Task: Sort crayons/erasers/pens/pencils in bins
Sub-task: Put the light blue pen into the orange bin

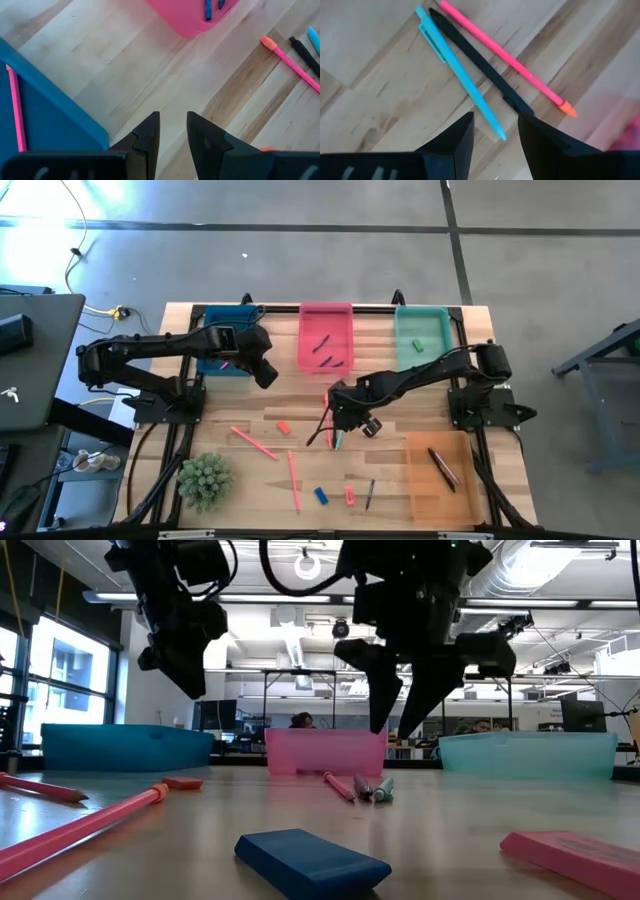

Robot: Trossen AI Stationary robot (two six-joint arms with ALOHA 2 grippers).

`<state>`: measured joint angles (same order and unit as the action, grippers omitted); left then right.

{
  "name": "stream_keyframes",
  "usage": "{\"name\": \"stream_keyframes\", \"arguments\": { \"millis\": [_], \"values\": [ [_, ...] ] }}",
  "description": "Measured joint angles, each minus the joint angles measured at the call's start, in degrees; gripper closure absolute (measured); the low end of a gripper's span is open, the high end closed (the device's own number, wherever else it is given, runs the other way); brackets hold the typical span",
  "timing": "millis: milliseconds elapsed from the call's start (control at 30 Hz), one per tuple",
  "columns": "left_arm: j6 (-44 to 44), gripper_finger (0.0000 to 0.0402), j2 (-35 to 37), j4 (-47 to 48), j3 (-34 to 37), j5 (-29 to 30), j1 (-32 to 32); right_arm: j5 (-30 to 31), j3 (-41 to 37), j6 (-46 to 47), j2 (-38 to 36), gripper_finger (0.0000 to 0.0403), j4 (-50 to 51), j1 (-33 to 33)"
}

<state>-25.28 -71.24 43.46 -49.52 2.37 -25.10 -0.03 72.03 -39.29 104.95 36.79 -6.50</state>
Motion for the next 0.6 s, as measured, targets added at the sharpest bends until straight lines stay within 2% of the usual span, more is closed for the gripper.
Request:
{"name": "stream_keyframes", "arguments": {
  "millis": [267, 600],
  "values": [
    [0.0, 0.0314, 0.0, -0.1, 0.0, 0.0, 0.0, -4.9, 0.0, -4.6, 2.2, 0.0258, -2.3, 0.0],
    [0.0, 0.0314, 0.0, -0.1, 0.0, 1.4, 0.0, -7.6, 0.0, -6.5, 4.7, 0.0258, -5.2, 0.0]
  ]
}}
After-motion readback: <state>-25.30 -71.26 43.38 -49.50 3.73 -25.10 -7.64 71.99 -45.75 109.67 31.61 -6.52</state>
